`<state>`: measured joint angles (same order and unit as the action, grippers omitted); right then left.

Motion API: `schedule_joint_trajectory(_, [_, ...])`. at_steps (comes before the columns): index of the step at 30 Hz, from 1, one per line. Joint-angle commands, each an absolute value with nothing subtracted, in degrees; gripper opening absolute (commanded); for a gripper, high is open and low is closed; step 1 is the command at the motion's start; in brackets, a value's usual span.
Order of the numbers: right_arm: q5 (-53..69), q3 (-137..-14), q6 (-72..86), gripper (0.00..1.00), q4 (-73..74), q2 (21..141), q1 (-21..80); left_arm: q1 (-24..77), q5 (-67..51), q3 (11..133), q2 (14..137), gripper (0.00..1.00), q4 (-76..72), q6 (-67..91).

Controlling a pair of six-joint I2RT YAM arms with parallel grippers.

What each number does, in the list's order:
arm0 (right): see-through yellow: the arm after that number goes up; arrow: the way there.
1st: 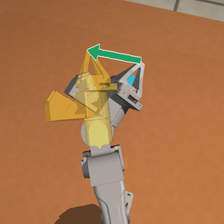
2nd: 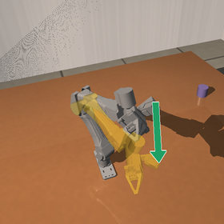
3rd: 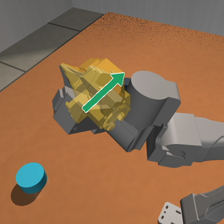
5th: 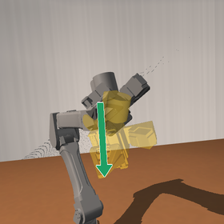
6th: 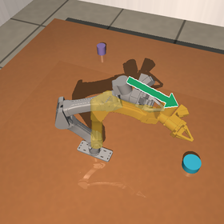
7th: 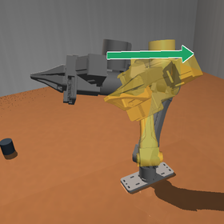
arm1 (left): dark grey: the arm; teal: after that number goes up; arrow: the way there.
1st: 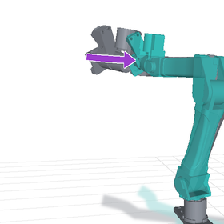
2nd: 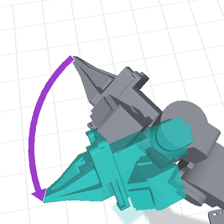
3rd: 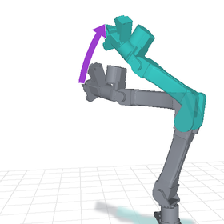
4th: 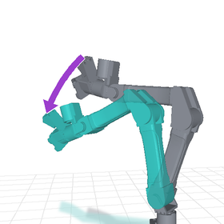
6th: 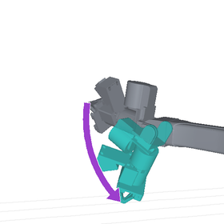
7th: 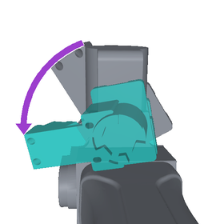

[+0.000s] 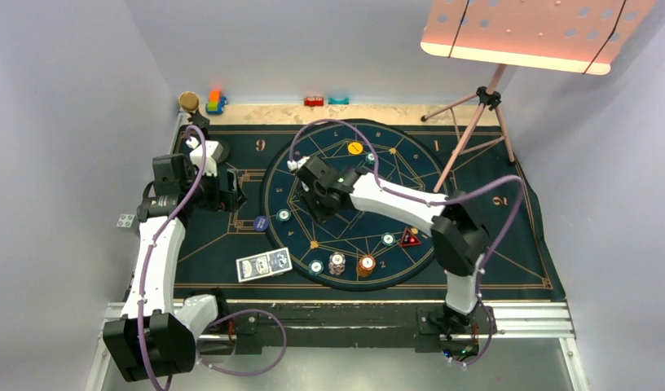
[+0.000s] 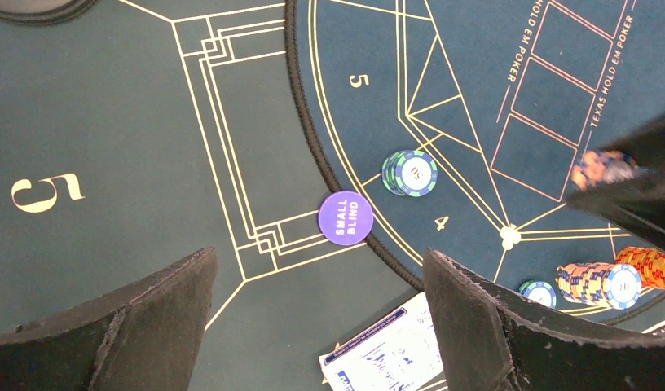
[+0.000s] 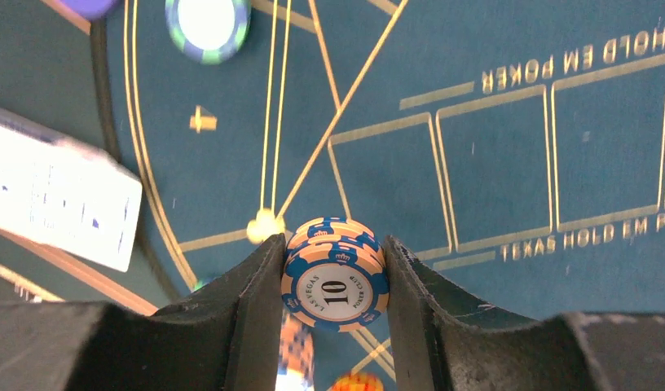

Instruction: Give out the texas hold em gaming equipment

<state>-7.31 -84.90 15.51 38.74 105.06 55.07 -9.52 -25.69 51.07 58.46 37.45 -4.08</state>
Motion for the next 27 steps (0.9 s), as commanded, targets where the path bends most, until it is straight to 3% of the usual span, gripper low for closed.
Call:
schedule_joint_trajectory(1, [-4.93, -95.04, 12.82, 0.19, 35.60, 113.36, 54.14, -10.33, -25.72, 51.69, 57.87, 1.00, 37.00, -4.29])
schedule_joint_trajectory(16, [-4.22, -123.01, 13.76, 0.19, 38.94, 136.13, 51.64, -10.35, -26.49, 51.35, 57.54, 1.00, 36.92, -4.83])
schedule_joint_trajectory(27, [-3.68, -126.69, 14.64, 0.20, 38.67, 140.94, 51.37, -10.33, -26.88, 51.29, 57.18, 1.00, 36.97, -4.92])
